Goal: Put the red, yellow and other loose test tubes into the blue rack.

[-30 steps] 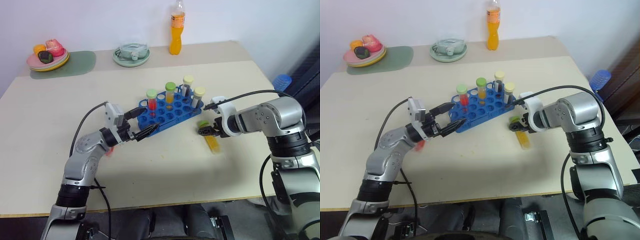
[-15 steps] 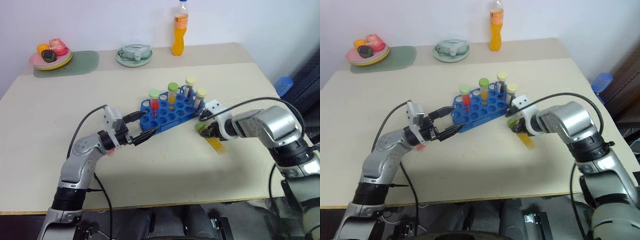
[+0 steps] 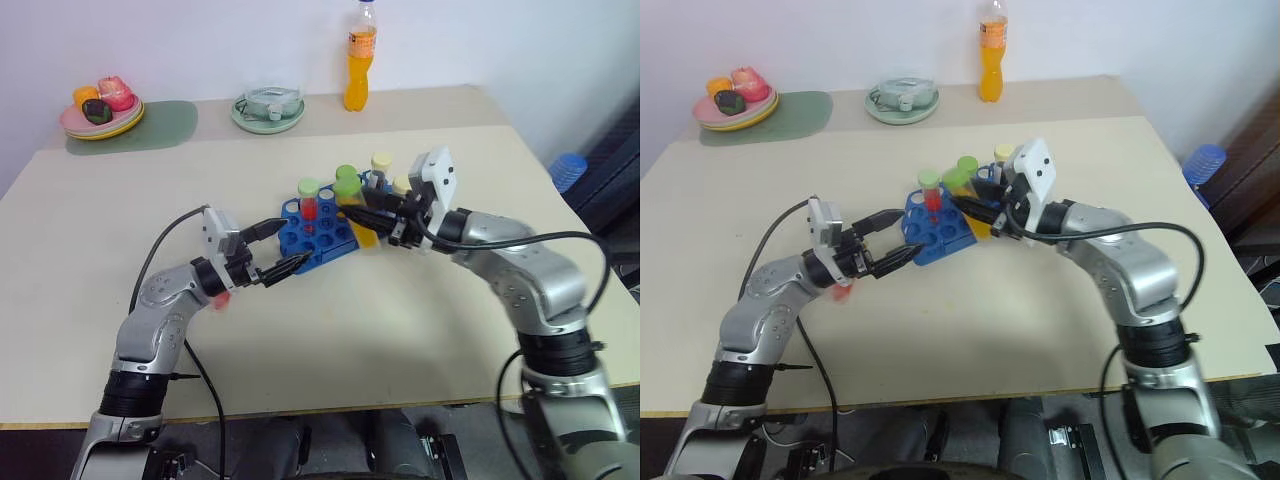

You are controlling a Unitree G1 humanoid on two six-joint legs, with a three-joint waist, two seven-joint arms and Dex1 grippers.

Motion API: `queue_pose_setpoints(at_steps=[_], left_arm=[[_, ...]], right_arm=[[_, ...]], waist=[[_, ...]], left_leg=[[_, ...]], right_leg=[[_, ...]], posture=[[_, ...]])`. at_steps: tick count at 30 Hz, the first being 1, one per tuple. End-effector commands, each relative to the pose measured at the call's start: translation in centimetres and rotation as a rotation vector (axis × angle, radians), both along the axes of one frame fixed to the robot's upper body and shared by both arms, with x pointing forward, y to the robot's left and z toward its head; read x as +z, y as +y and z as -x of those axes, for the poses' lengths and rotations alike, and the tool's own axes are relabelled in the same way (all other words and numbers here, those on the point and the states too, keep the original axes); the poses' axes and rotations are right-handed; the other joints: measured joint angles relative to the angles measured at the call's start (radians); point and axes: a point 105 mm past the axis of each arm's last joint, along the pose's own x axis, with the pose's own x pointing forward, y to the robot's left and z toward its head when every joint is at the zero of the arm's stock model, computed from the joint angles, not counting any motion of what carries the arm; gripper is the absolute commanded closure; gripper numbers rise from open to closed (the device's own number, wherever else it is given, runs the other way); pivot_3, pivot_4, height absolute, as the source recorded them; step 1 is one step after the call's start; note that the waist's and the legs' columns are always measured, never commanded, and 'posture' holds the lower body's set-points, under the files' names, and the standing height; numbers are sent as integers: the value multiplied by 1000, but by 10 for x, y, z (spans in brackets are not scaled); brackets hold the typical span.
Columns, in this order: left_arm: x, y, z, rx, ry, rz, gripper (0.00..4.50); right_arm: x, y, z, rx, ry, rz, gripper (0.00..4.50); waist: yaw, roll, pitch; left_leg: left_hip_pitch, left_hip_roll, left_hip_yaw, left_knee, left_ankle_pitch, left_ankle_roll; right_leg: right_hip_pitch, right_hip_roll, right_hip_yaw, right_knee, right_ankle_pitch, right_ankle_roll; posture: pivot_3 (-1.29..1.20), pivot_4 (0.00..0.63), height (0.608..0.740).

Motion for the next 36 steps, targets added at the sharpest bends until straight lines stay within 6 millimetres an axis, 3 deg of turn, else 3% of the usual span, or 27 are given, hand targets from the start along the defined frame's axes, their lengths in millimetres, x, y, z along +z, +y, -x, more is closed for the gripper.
queue_pose_setpoints(at_steps=[1,6,14,24,36], left_arm=[[14,7,-2,17,-47,17,181],[14,9,-1,19,-46,2,181],[21,12,2,31,-47,-6,181],[16,23,18,-13,-13,-47,181],[17,23,18,-9,-16,-58,181]], right_arm=[[10,0,-1,-26,-161,-131,3682],[-22,8,-30,-189,-208,-192,3682],[-51,9,-53,-293,-236,-177,3682],[-58,9,-58,-306,-242,-188,3682],[-68,2,-51,-320,-232,-186,3682]], waist=[[-1,0,0],[-23,1,0],[-51,2,1],[-50,2,1],[-50,3,1]], left_leg=[[0,0,0,0,0,0],[1,0,0,-1,0,0],[1,0,-1,-2,0,-1],[2,0,-1,-2,0,-1],[2,0,-1,-2,0,-1]], right_leg=[[0,0,0,0,0,0],[0,0,0,1,0,0],[-1,1,0,1,0,0],[0,1,0,2,0,0],[0,1,0,2,0,0]], posture=[[0,150,740],[0,150,740],[0,150,740],[0,150,740],[0,150,740]])
